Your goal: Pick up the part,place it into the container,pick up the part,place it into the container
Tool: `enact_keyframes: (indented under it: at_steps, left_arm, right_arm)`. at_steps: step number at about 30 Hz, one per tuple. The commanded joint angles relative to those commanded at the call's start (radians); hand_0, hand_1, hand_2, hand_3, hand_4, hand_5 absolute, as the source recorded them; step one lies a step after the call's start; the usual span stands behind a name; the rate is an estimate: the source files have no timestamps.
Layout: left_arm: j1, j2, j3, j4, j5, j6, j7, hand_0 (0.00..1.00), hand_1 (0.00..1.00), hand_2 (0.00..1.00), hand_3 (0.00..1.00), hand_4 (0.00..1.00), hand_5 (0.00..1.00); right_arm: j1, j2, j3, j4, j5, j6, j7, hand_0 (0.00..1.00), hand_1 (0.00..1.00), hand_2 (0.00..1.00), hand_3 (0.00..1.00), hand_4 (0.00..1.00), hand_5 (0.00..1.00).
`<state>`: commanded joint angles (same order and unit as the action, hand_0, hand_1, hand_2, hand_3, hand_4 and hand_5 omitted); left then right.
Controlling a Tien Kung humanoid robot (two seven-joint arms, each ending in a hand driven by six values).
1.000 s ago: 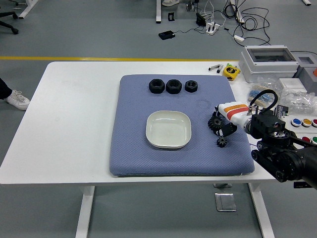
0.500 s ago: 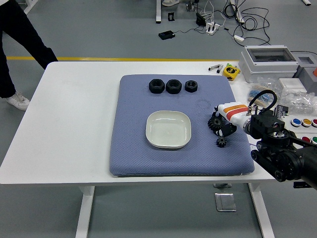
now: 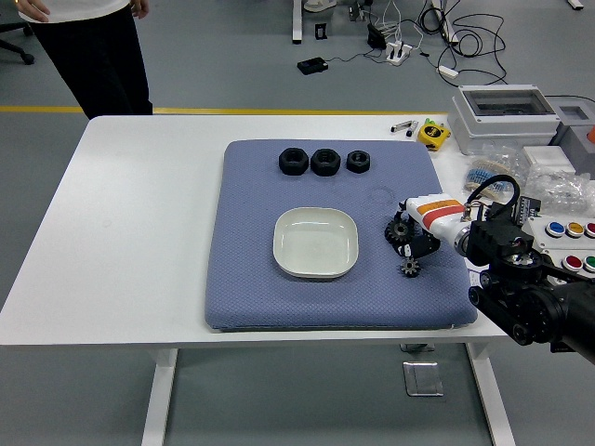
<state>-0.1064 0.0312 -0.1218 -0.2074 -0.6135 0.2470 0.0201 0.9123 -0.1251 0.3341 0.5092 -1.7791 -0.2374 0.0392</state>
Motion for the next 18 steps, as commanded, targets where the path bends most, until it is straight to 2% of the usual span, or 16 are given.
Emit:
enact_keyframes:
  at_steps: [13, 18]
  left_arm:
    - [0.001, 0.003, 0.005, -0.001, 0.01, -0.001, -0.001, 0.639, 0.679, 0.827, 0.731, 0.721, 0.62]
    - [0.001, 0.003, 0.009, -0.001, 0.002, -0.003, -0.003, 0.64, 0.679, 0.827, 0.731, 0.718, 0.618]
  right_arm:
    - [0.003, -0.006, 0.045, 0.012, 0.01, -0.032, 0.018, 0.084, 0.298, 0.38, 0.397, 0.704, 0.43]
    - [0.011, -0.018, 0.085, 0.057, -0.016, -0.039, 0.012, 0.08, 0.291, 0.377, 0.396, 0.715, 0.429]
